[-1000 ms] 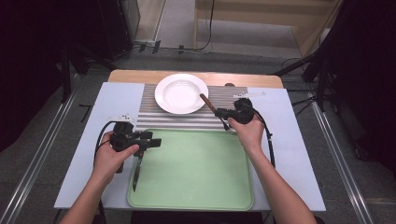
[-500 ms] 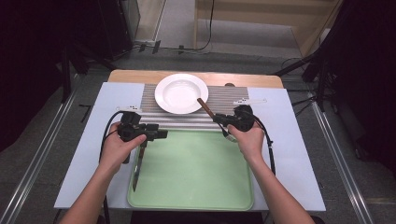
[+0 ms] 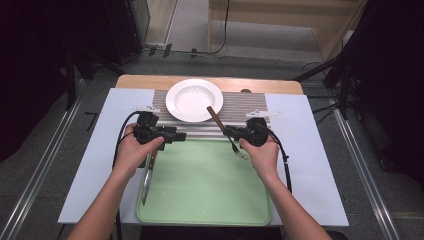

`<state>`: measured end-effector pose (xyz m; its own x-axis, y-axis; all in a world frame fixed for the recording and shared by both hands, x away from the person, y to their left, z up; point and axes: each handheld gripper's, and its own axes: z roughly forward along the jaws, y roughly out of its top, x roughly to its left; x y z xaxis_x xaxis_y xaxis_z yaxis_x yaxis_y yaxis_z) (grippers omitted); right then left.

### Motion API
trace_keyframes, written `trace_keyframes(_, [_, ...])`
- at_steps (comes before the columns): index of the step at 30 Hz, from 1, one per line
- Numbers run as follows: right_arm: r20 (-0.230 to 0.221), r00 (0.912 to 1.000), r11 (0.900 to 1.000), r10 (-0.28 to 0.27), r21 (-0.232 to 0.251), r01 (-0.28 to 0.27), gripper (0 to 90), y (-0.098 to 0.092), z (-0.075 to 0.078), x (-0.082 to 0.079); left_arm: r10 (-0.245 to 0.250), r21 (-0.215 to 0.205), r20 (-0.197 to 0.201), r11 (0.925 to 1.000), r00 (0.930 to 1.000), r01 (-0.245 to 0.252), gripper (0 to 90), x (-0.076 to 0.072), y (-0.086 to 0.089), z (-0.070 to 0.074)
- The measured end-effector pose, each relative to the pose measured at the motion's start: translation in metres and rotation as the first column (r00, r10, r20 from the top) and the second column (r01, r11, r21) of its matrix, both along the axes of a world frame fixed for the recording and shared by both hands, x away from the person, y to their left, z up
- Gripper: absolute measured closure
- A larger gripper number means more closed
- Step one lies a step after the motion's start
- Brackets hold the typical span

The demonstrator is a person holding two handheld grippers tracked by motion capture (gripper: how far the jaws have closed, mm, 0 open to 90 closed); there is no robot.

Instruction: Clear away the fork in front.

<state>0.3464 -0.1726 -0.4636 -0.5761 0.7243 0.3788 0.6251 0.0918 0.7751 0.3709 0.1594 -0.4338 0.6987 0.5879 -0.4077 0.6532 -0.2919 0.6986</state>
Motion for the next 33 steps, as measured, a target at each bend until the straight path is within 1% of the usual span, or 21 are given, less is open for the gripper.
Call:
trace_keyframes(1, [0.003, 1.0, 1.0, -0.002, -0.003, 0.002, 76.7, 0.002, 0.0, -0.001, -0.002, -0.001, 0.01, 1.0, 0.9999, 0.002, 35.9, 0.001, -0.003, 0.002])
trace_keyframes(4, [0.002, 0.9999, 1.0, 0.011, -0.013, -0.011, 76.8, 0.006, -0.001, -0.004, -0.008, -0.009, 0.013, 0.9999, 0.9999, 0.008, 36.0, 0.003, -0.008, 0.004])
trace_keyframes(6, [0.008, 0.9998, 1.0, 0.02, -0.021, -0.02, 76.8, 0.01, -0.003, -0.005, -0.016, -0.013, 0.022, 0.9998, 0.9996, 0.016, 36.0, 0.004, -0.012, 0.005])
trace_keyframes(10, [0.001, 0.9995, 0.999, 0.032, -0.018, -0.032, 76.8, 0.013, -0.005, -0.007, -0.023, -0.019, 0.033, 0.9996, 0.9992, 0.023, 36.0, 0.004, -0.021, 0.006])
trace_keyframes(12, [0.0, 0.9992, 0.999, 0.04, -0.021, -0.04, 76.8, 0.016, -0.005, -0.009, -0.02, -0.032, 0.033, 0.9992, 0.9992, 0.022, 36.0, 0.006, -0.023, 0.006])
trace_keyframes(14, [0.003, 0.9991, 0.999, 0.043, -0.021, -0.043, 76.8, 0.018, -0.006, -0.01, -0.016, -0.042, 0.028, 0.999, 0.9995, 0.018, 36.1, 0.007, -0.025, 0.006])
trace_keyframes(17, [0.001, 0.9985, 0.998, 0.055, -0.014, -0.055, 76.8, 0.02, -0.006, -0.011, -0.018, -0.043, 0.024, 0.9989, 0.9995, 0.019, 36.1, 0.007, -0.028, 0.005])
trace_keyframes(19, [-0.002, 0.998, 0.998, 0.063, -0.013, -0.063, 76.8, 0.022, -0.007, -0.011, -0.009, -0.04, 0.024, 0.9992, 0.9997, 0.009, 36.2, 0.008, -0.029, 0.005])
trace_keyframes(21, [-0.001, 0.9976, 0.998, 0.069, -0.014, -0.069, 76.8, 0.025, -0.008, -0.012, -0.006, -0.035, 0.022, 0.9994, 0.9997, 0.007, 39.5, 0.009, -0.029, 0.006])
trace_keyframes(24, [0.001, 0.9972, 0.997, 0.074, -0.013, -0.074, 76.8, 0.027, -0.008, -0.013, -0.012, -0.051, 0.007, 0.9986, 0.9999, 0.012, 39.7, 0.011, -0.031, 0.008])
trace_keyframes(25, [0.003, 0.9972, 0.997, 0.075, -0.01, -0.075, 76.8, 0.028, -0.008, -0.013, -0.011, -0.05, 0.004, 0.9987, 0.9999, 0.011, 39.7, 0.011, -0.033, 0.008])
trace_keyframes(28, [0.008, 0.9961, 0.996, 0.087, -0.004, -0.087, 76.8, 0.032, -0.008, -0.015, -0.005, -0.05, -0.004, 0.9987, 1.0, 0.004, 42.6, 0.013, -0.036, 0.009])
trace_keyframes(32, [0.017, 0.9948, 0.995, 0.1, 0.004, -0.1, 76.7, 0.037, -0.006, -0.018, 0.016, -0.048, -0.017, 0.9987, 0.9997, -0.017, 43.2, 0.016, -0.039, 0.008])
trace_keyframes(33, [0.018, 0.9947, 0.995, 0.102, 0.004, -0.102, 76.7, 0.038, -0.005, -0.018, 0.016, -0.053, -0.019, 0.9985, 0.9997, -0.017, 45.6, 0.016, -0.04, 0.008])
